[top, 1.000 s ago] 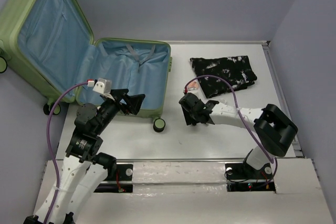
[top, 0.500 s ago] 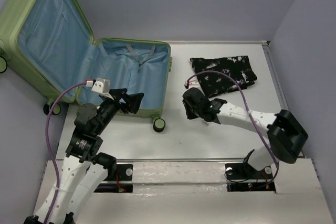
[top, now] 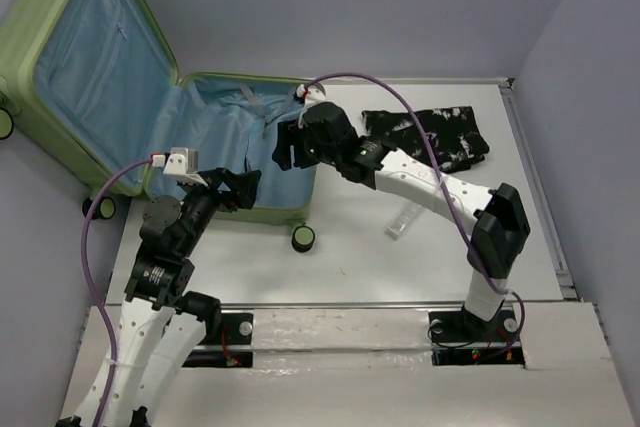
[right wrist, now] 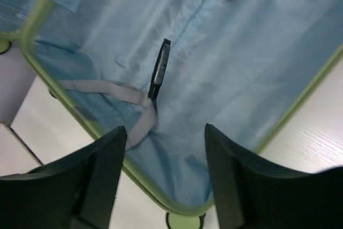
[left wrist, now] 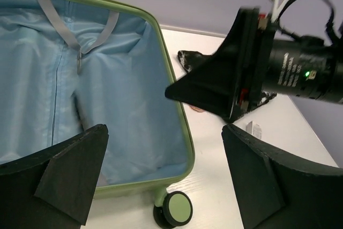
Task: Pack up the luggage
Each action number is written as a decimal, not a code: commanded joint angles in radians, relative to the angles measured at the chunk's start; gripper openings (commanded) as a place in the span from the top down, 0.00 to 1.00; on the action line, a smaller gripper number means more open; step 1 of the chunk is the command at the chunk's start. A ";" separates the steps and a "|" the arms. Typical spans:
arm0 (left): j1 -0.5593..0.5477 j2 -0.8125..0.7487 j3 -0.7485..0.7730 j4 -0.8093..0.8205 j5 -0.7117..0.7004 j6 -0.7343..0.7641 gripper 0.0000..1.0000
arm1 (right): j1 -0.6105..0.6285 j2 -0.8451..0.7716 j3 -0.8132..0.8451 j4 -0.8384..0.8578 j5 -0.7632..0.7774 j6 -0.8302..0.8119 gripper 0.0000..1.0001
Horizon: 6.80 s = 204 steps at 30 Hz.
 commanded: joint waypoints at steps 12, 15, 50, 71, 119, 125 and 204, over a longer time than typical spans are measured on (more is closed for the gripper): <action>0.004 -0.036 0.042 0.020 0.013 0.000 0.01 | -0.317 0.026 -0.211 -0.096 0.176 -0.078 0.54; 0.004 -0.032 0.040 0.020 0.018 0.000 0.01 | -0.343 0.085 -0.171 -0.109 0.207 -0.093 0.49; 0.010 -0.038 0.043 0.016 -0.016 0.006 0.01 | -0.070 0.052 0.062 -0.046 -0.017 -0.053 0.51; 0.012 -0.042 0.043 0.017 0.018 0.004 0.01 | -0.412 -0.455 -0.893 -0.064 0.337 0.240 0.04; 0.018 0.022 0.042 0.022 0.048 -0.049 0.68 | -0.400 -0.056 -0.315 -0.158 0.173 -0.153 0.39; 0.017 0.094 0.042 0.045 0.155 -0.091 0.49 | -0.444 0.123 -0.220 -0.241 0.195 -0.249 0.34; -0.568 1.593 0.725 0.362 -0.397 -0.407 0.94 | -1.027 -0.229 -1.070 0.676 -0.514 0.415 0.93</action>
